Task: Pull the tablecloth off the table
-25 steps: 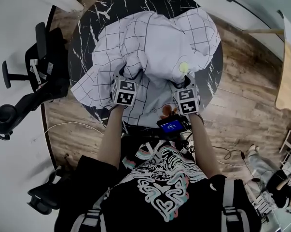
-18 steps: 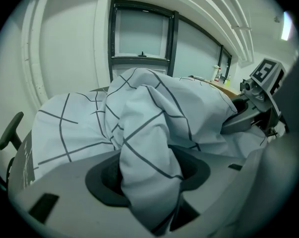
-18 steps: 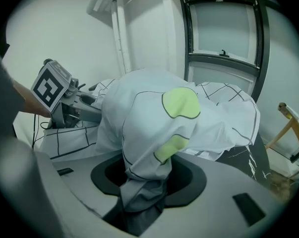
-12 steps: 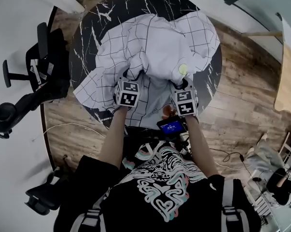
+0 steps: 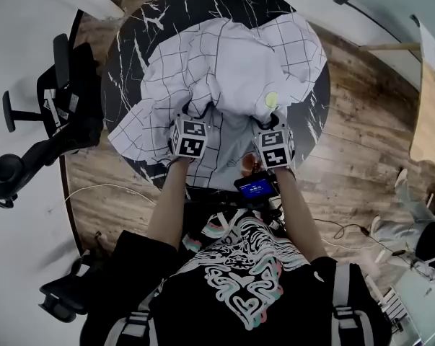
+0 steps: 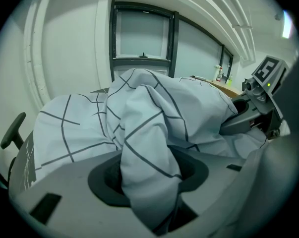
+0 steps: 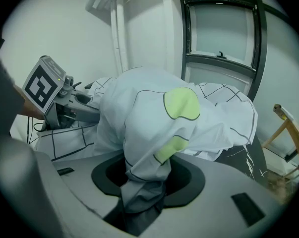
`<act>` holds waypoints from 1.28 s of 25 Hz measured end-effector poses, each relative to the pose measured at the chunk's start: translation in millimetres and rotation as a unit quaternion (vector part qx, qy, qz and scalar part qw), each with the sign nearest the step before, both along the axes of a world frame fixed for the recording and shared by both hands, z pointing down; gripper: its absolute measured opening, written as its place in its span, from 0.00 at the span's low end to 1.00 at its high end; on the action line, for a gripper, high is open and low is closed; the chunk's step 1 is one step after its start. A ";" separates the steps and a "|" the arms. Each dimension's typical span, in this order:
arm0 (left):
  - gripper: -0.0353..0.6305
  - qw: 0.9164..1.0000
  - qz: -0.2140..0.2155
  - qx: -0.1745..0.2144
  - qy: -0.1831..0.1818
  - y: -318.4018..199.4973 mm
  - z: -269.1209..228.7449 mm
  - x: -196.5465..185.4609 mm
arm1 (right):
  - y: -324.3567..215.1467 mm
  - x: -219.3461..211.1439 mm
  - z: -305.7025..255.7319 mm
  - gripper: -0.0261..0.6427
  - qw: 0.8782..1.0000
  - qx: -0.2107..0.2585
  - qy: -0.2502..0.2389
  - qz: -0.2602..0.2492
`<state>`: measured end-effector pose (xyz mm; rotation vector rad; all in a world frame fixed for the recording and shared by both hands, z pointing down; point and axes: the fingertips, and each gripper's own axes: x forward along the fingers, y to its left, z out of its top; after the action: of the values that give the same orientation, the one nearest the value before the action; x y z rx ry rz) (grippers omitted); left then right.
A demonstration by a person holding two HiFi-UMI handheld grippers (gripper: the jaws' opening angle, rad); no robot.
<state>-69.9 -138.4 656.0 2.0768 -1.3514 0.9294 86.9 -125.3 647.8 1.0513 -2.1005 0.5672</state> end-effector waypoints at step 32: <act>0.24 0.996 0.046 -0.006 0.076 22.1 -12.7 41.7 | 8.6 -24.2 -21.2 0.19 0.995 -0.007 -0.095 -0.008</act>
<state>-28.1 -116.4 643.3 2.1691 -1.1788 0.7955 62.7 -116.7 626.6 1.0061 -2.2624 0.6968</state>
